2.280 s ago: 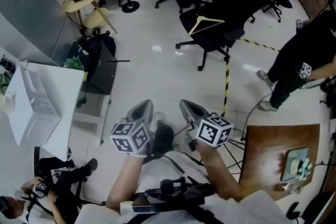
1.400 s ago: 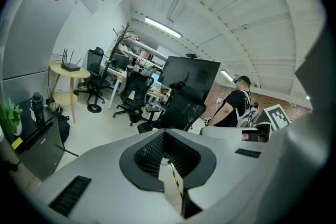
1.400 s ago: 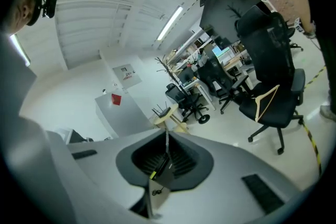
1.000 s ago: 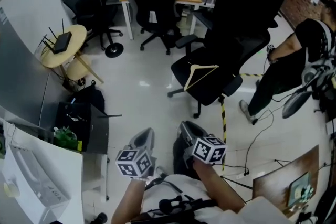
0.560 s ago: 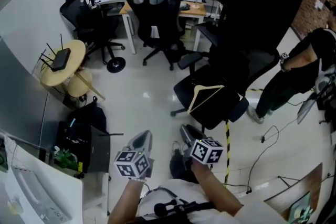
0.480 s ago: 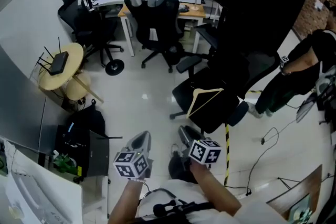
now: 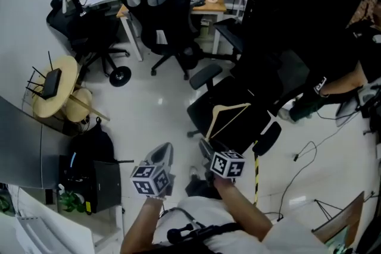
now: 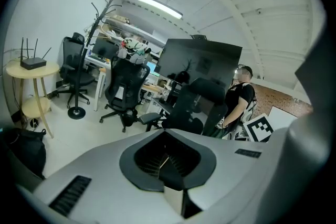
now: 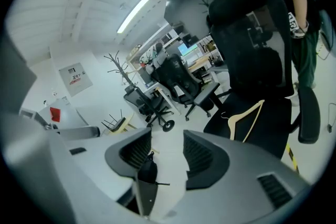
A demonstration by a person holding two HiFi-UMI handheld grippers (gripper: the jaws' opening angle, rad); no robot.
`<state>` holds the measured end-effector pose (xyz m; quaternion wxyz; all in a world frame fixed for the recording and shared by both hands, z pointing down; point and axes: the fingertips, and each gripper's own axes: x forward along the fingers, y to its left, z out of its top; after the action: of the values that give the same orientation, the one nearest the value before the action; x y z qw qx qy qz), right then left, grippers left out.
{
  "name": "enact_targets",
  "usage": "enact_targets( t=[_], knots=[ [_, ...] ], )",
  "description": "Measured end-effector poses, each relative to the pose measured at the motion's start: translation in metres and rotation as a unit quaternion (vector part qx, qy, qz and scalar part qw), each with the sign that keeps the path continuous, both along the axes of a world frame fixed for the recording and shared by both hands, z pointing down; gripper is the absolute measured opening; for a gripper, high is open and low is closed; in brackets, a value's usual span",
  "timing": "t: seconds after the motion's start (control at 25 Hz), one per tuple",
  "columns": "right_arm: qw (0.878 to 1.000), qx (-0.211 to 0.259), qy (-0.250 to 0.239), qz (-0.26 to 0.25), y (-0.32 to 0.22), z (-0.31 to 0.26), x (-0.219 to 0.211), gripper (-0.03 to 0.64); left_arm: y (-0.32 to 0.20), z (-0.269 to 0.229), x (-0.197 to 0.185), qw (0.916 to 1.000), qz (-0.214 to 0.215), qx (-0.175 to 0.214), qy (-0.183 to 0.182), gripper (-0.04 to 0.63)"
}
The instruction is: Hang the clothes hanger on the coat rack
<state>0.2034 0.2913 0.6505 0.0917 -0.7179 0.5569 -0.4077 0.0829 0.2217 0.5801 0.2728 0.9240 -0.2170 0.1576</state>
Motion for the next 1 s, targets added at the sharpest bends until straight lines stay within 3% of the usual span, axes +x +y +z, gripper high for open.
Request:
enact_targets(
  t=[0.28, 0.52, 1.0],
  knots=[
    [0.996, -0.085, 0.029, 0.014, -0.029, 0.091, 0.067, 0.221, -0.023, 0.043, 0.051, 0.9984, 0.027, -0.007, -0.049, -0.012],
    [0.983, -0.173, 0.065, 0.014, -0.048, 0.178, 0.116, 0.242, -0.031, 0.103, 0.086, 0.9935, 0.067, -0.033, -0.086, -0.012],
    [0.963, -0.261, 0.063, 0.029, -0.088, 0.324, 0.195, 0.244, -0.060, 0.203, 0.141, 0.9874, 0.093, -0.087, -0.095, -0.012]
  ],
)
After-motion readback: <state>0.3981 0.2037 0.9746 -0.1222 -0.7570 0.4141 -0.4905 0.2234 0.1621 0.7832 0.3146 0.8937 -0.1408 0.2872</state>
